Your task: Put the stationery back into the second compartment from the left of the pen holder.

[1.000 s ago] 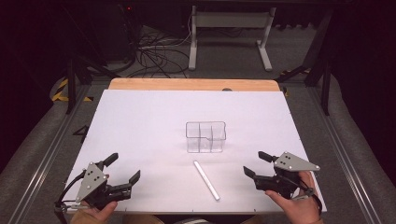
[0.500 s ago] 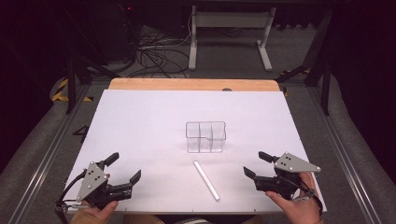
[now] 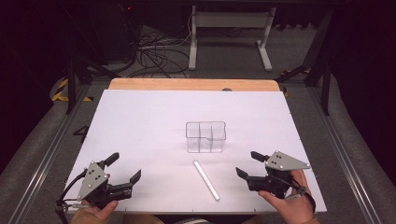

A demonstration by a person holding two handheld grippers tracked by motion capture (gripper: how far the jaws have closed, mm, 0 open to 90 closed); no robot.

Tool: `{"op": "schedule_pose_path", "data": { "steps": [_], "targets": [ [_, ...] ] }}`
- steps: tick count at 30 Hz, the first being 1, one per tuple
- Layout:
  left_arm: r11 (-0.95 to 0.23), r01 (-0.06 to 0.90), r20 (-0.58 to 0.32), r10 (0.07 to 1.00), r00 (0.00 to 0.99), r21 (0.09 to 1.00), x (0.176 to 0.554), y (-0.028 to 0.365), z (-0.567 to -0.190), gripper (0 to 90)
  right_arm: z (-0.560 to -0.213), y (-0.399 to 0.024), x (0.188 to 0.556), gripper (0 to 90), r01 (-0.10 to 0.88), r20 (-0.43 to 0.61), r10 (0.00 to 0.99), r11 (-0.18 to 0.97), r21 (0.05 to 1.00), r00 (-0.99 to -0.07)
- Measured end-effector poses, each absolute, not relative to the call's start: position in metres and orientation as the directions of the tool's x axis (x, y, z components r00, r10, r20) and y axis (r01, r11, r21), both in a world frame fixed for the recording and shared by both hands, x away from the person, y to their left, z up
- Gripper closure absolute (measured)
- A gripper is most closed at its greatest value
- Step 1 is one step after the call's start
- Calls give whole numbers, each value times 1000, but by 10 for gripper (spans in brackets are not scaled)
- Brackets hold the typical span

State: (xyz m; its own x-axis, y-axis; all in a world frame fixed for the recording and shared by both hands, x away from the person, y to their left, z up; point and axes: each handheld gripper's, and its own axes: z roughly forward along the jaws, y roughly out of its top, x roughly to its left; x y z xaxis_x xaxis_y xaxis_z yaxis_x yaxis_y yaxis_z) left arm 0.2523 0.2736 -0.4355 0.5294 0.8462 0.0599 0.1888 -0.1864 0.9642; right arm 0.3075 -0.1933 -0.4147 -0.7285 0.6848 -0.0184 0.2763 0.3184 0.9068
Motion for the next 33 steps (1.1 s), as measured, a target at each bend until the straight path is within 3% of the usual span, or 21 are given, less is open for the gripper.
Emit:
{"op": "schedule_pose_path", "data": {
  "steps": [33],
  "targets": [
    [-185,191,57,845,532,964,252,274,-436,105,-400,-112,325,228,211,-50,548,403,891,-835]
  ]
}}
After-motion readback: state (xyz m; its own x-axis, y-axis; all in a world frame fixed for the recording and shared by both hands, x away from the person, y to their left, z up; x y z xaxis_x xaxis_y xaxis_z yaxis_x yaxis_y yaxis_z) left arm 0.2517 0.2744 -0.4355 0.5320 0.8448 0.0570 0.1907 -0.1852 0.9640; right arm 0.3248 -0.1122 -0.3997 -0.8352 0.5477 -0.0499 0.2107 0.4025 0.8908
